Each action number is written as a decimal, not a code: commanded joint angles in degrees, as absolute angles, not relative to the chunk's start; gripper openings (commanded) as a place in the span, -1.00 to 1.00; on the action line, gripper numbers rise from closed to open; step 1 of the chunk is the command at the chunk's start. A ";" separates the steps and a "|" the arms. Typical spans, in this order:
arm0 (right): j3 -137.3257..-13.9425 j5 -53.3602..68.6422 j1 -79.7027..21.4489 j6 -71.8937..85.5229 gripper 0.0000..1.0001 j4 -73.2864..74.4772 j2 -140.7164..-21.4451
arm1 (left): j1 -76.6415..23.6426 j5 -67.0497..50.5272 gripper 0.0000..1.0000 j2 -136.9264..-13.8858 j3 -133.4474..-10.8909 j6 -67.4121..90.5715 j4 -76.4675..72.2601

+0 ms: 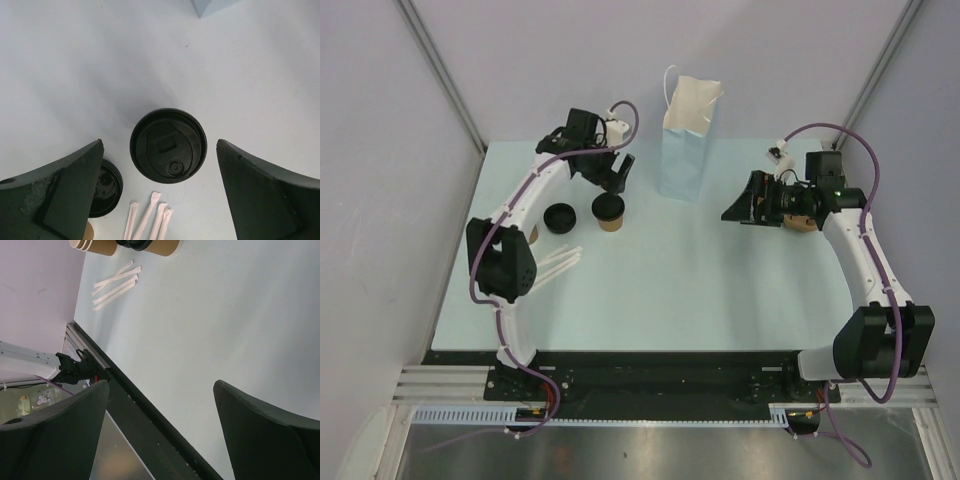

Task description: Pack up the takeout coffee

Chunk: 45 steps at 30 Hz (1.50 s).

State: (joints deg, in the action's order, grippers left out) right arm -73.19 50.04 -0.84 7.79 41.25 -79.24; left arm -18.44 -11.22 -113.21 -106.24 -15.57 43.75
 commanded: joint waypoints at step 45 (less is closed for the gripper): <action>-105.47 10.72 9.05 -23.91 -0.29 51.77 -119.97 | -21.62 -26.01 0.99 -74.44 -78.22 -8.61 41.22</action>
